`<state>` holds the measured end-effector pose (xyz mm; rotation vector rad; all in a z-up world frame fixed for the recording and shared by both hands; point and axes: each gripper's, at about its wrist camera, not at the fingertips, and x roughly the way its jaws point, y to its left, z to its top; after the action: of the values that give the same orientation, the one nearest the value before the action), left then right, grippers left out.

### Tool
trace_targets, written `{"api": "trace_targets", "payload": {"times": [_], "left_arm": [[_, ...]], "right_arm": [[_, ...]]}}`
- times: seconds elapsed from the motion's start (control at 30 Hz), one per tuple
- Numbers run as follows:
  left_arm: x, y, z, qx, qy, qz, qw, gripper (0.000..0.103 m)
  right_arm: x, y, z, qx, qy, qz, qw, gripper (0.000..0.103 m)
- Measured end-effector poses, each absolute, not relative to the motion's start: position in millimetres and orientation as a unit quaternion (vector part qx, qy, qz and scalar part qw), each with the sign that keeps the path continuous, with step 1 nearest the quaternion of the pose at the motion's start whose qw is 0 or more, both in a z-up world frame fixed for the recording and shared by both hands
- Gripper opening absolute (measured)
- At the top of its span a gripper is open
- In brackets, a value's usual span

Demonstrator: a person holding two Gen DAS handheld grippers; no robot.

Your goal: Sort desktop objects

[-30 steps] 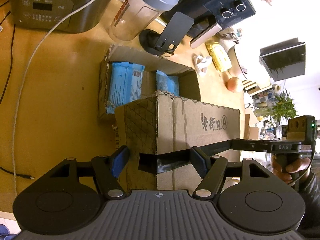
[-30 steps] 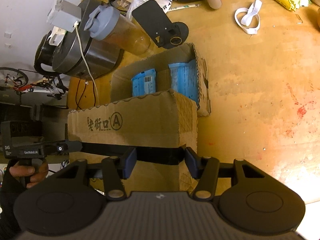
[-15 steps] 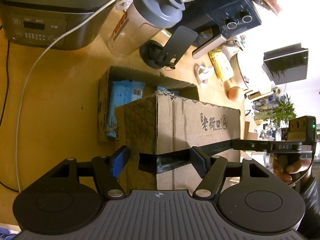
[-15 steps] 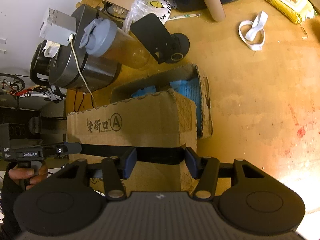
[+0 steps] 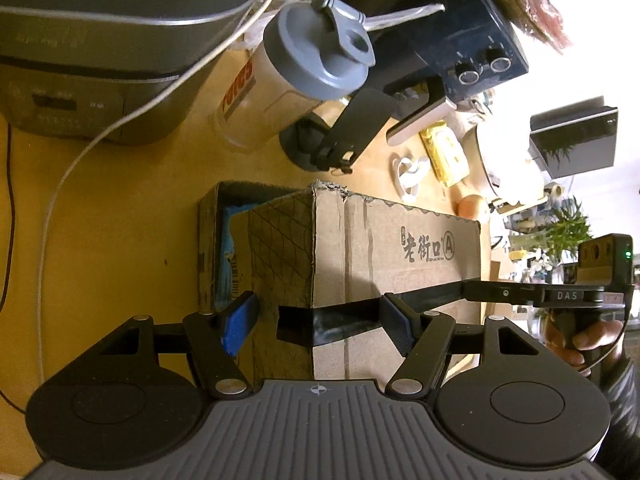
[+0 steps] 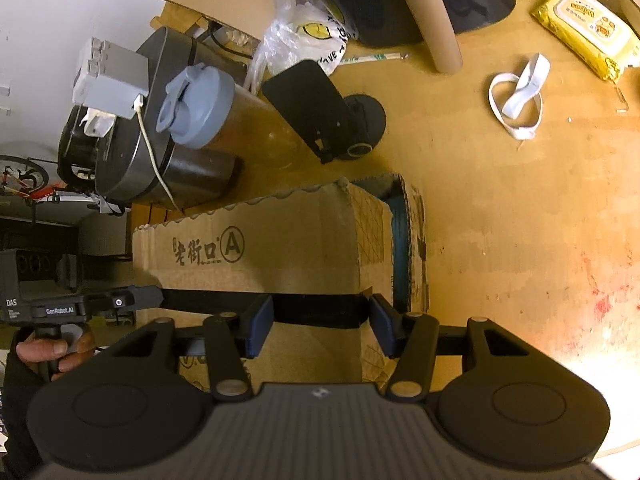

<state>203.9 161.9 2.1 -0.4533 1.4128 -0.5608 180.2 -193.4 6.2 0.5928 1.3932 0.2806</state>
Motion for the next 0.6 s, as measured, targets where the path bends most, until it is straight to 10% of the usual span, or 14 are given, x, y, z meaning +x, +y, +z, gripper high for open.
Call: {"api": "trace_targets", "payload": {"times": [0.6], "left_arm": [[228.8,160.7,-12.5,-0.214,0.635,-0.257,0.697,0.066]], "right_arm": [[204.0,-194.7,3.2,0.262,0.63,0.113,0.723,0.05]]}}
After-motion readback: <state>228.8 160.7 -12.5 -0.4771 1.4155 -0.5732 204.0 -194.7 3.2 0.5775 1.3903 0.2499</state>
